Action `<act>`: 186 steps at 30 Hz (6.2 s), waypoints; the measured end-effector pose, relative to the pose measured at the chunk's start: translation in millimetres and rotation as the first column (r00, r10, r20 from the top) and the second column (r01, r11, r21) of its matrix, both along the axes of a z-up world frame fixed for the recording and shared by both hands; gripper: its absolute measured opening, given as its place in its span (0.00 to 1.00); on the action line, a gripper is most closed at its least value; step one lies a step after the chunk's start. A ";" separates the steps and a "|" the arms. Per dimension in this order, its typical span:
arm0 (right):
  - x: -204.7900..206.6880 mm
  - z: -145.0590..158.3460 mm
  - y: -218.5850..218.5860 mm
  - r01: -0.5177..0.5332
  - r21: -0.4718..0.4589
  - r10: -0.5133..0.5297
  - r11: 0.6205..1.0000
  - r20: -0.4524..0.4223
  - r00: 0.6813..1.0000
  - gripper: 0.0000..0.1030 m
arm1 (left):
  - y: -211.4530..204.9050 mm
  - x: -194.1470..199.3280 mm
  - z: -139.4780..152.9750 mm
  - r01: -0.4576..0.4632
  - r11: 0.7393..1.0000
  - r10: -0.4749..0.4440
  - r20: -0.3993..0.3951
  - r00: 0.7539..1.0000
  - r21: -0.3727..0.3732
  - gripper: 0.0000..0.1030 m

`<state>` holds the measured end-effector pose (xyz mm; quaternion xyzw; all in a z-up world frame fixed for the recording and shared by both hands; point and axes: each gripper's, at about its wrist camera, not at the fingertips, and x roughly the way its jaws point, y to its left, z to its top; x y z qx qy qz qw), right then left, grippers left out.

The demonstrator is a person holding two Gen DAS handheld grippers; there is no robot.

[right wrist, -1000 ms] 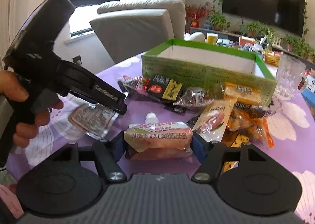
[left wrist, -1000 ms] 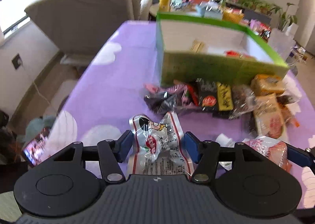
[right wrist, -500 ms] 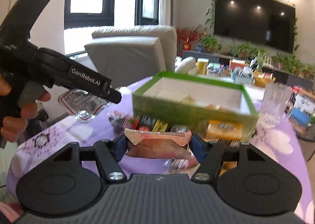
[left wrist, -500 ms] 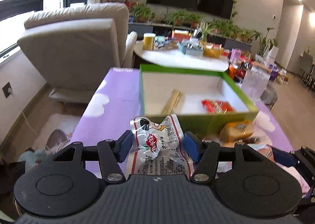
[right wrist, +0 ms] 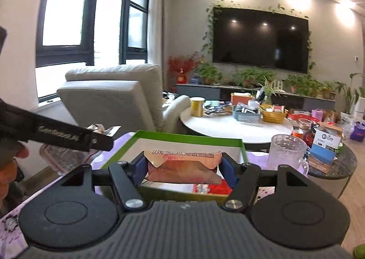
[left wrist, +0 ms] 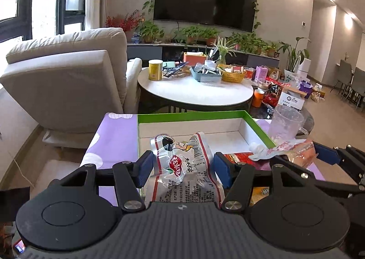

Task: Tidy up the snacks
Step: 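Carry both bags into the box and open both tools to release them, then grasp the black-and-gold snack bag with the left tool, then lift the black-and-gold bag with the left tool while the right tool grasps the pink pastry bag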

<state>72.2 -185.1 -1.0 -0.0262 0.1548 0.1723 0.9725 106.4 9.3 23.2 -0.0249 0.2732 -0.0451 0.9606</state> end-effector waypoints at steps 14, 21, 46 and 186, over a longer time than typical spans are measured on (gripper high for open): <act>80.2 -27.4 -3.6 0.094 0.023 -0.092 0.995 -0.075 0.993 0.37 | 2.7 81.5 -36.2 -0.015 0.999 0.017 -0.047 0.999 0.048 0.54; 107.3 -46.8 5.1 0.084 -0.029 -0.088 0.996 -0.199 0.976 0.38 | 0.8 104.7 -70.7 0.026 0.999 -0.020 -0.178 0.984 0.032 0.55; 4.8 -34.9 -16.0 0.086 -0.054 -0.095 0.995 -0.207 0.974 0.42 | -13.6 -6.5 -62.6 0.073 0.996 -0.066 -0.136 0.988 0.046 0.54; -37.1 -18.2 4.4 0.017 -0.023 -0.019 1.000 -0.083 0.996 0.45 | 16.0 -43.0 -6.7 0.020 0.996 -0.016 0.043 0.999 -0.082 0.51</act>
